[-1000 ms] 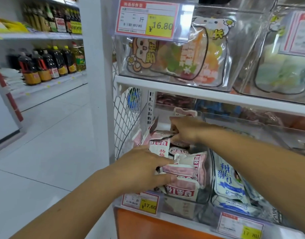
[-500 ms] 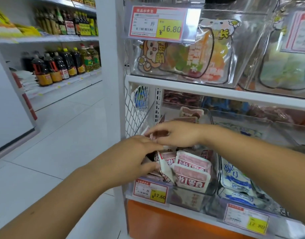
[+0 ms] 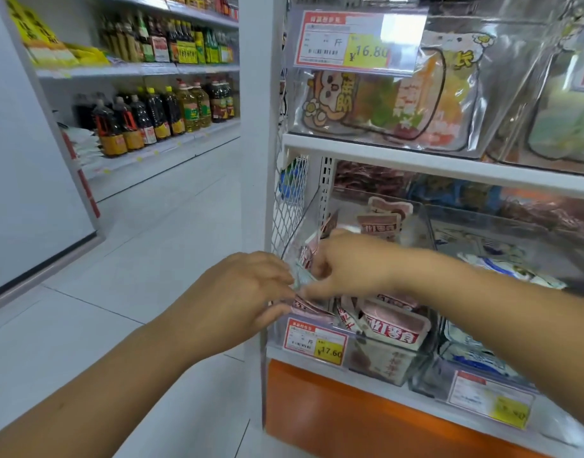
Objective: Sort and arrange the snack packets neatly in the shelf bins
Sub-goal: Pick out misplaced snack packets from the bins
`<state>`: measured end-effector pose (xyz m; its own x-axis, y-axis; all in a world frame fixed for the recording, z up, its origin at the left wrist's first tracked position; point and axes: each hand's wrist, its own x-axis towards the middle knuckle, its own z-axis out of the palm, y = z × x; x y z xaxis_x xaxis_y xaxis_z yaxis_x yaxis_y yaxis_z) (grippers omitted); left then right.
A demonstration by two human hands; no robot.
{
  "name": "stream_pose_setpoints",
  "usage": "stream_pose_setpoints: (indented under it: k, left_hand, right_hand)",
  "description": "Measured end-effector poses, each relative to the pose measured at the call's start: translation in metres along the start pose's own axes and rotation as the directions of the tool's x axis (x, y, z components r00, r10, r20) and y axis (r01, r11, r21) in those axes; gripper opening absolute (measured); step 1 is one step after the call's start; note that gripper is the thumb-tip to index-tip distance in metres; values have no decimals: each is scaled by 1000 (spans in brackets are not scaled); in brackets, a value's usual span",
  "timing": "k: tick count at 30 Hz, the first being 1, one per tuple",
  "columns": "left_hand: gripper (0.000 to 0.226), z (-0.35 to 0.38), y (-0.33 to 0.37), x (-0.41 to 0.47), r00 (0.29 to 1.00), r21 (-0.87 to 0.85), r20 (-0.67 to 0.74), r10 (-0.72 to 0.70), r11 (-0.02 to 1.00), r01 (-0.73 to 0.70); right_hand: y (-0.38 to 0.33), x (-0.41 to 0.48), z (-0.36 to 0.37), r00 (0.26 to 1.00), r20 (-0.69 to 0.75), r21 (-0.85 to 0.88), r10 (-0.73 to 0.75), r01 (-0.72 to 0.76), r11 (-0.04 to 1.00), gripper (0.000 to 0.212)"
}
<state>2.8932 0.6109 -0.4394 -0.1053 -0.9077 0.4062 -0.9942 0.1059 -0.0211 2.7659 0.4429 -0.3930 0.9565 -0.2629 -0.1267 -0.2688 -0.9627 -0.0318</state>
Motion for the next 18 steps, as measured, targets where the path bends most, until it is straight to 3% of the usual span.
stream_pose_setpoints:
  k: [2,3,7,10,13,16,18]
  left_hand:
    - [23,-2,0,2,999,-15,-13,-30,999,30]
    - [24,-3,1,4,998,-34,-27,-53,998,52]
    - [38,-3,14,18,978,-140,-114,-177,977,161]
    - [53,-1,31,36,971,-297,-81,-225,935,192]
    - [57,2,48,53,980,-393,-36,-194,905,164]
    - [55,3,62,66,987,-387,-3,-161,910,148]
    - [54,4,67,72,989,-373,6,-146,917,137]
  right_hand:
    - [1,-1,11,999,-34,-88,24,-27,996,41]
    - [4,-5,12,997,-68,-39,36,-39,998,40]
    - [19,-50,1,946,-251,431,207,-82,898,30]
    - [31,-92,-5,810,-417,662,411,-40,749,23]
    - [58,-133,-8,664,-440,795,605,-25,606,14]
    - [98,-173,-3,517,-466,782,718,-139,607,14]
    - [120,-191,1,502,-435,731,747,-288,619,12]
